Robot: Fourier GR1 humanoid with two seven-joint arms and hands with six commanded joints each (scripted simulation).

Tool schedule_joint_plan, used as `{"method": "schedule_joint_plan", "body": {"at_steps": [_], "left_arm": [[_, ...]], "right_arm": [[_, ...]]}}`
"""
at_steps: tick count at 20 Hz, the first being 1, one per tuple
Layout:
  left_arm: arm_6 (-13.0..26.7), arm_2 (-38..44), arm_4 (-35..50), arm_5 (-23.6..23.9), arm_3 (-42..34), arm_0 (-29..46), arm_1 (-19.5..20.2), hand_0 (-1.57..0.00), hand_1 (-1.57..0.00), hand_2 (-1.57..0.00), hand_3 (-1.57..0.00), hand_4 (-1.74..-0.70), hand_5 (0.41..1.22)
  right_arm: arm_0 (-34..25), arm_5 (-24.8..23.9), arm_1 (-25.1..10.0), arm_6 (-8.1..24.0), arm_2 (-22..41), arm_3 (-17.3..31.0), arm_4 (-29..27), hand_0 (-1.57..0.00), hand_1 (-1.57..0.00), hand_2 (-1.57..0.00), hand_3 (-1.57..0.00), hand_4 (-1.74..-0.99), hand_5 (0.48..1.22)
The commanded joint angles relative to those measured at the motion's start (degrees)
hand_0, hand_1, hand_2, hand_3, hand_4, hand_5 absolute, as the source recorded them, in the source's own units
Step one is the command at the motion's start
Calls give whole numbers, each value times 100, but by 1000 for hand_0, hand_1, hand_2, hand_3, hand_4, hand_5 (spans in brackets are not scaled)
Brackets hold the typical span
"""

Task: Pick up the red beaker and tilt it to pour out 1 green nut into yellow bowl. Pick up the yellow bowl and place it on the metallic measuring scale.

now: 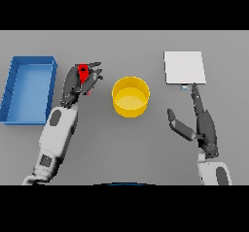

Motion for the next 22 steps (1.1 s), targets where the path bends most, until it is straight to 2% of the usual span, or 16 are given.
{"method": "schedule_joint_plan", "body": {"at_steps": [1,3,6,8,9,14,15,18,22], "left_arm": [[76,-11,-9,71,-99,-14,44,-1531,-1533,-1534,-1520,-1692,1118],[211,-230,-118,99,-391,38,65,-1545,-1546,-1547,-1538,-1709,1114],[592,-656,-482,-6,-789,-23,388,-1558,-1558,-1559,-1554,-1725,1117],[1125,-1057,-854,-159,-925,-161,615,-1563,-1563,-1563,-1560,-1731,1124],[1247,-1205,-983,-219,-961,-204,692,-1564,-1565,-1565,-1562,-1733,1125],[1487,-1563,-1248,-428,-1015,-329,1057,-1564,-1565,-1565,-1562,-1733,1112],[1651,-1634,-1346,-439,-957,-422,1126,-1566,-1566,-1566,-1564,-1734,1114],[2120,-2156,-2016,-501,-837,-767,1408,-1568,-1568,-1568,-1567,-1738,1131],[2323,-3009,-2936,-688,-660,-1183,1670,-1570,-1570,-1570,-1570,-1740,1145]], "right_arm": [[47,9,16,-43,25,-5,6,1,1,1,1,-1259,647],[-17,11,7,-42,41,49,46,1,1,1,1,-1263,652],[-36,29,-57,-107,-2,16,19,1,1,1,1,-1261,661],[86,24,-40,-166,53,15,85,1,1,1,1,-1253,666],[42,9,-63,-97,29,-14,94,1,1,1,1,-1256,671],[50,-10,-8,42,85,8,156,1,1,1,1,-1256,678],[32,-18,-2,30,86,-16,154,1,1,1,1,-1254,680],[16,41,-31,71,49,-6,76,1,1,1,1,-1252,685],[84,84,3,88,112,-94,77,1,1,1,1,-1262,694]]}}
